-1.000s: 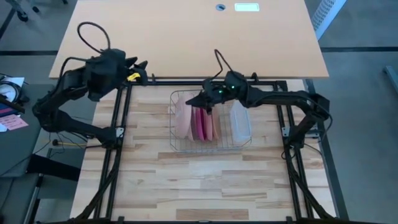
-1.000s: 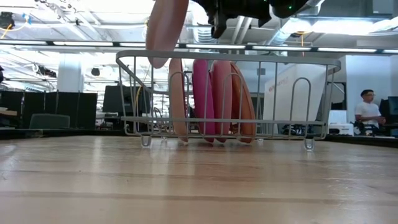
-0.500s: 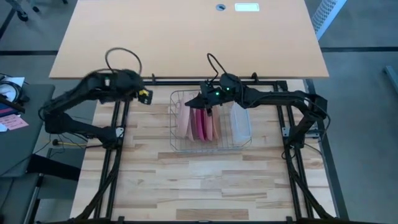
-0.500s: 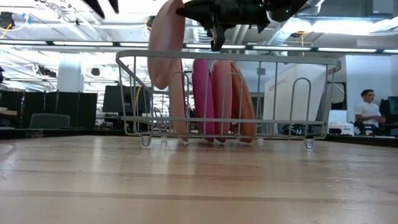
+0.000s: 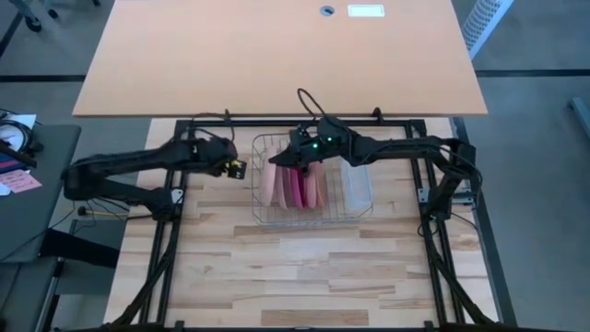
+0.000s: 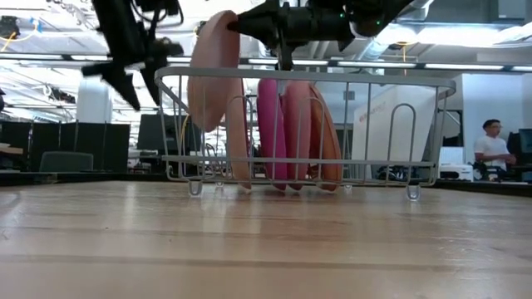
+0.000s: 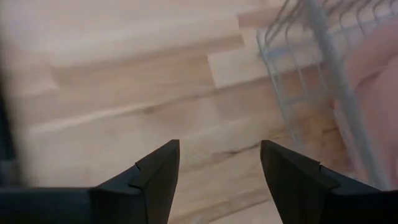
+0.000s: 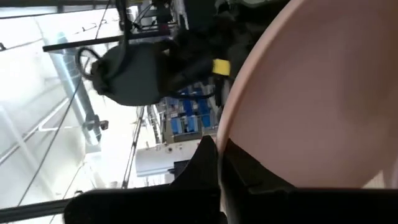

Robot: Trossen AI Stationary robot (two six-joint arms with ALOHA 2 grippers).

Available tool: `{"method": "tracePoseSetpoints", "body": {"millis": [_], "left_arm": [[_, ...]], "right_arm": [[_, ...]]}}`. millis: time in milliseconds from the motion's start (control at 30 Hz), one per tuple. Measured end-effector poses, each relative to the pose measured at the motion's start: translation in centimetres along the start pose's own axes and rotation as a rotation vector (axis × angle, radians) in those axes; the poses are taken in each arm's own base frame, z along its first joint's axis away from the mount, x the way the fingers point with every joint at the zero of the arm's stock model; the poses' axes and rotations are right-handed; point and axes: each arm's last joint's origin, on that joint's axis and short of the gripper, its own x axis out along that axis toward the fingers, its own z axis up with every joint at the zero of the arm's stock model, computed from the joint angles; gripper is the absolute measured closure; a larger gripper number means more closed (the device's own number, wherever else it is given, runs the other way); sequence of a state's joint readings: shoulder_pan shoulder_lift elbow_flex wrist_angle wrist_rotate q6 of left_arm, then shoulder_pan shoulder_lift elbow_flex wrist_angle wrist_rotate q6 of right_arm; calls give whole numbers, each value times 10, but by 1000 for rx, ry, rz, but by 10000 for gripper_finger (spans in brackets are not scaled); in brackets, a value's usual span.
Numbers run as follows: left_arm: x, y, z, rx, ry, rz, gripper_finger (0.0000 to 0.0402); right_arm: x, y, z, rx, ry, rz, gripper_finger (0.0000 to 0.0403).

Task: Sort dishes
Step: Put the beige plate in the dish rack

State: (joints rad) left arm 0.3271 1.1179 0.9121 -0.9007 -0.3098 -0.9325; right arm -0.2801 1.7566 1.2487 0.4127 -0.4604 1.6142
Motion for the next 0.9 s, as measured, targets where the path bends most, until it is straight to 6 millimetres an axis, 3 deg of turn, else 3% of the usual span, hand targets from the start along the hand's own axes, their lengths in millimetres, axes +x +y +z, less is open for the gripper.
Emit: {"method": "tracePoseSetpoints", "body": {"millis": [133, 333, 500, 600, 900], "left_arm": [[21, 0, -10, -47, 13, -80, 183], [36, -2, -15, -67, -24, -167, 183], [42, -4, -18, -65, -40, -228, 183], [45, -5, -19, -70, -40, -261, 183], [45, -9, -16, -52, -71, -314, 183]], "right_arm": [[1, 1, -2, -2, -30, 9, 403], [2, 4, -2, 4, -36, 6, 403], [5, 21, -5, -55, -35, -55, 403], [6, 22, -5, -80, -37, -129, 403], [6, 24, -6, -103, -69, -134, 403]]}}
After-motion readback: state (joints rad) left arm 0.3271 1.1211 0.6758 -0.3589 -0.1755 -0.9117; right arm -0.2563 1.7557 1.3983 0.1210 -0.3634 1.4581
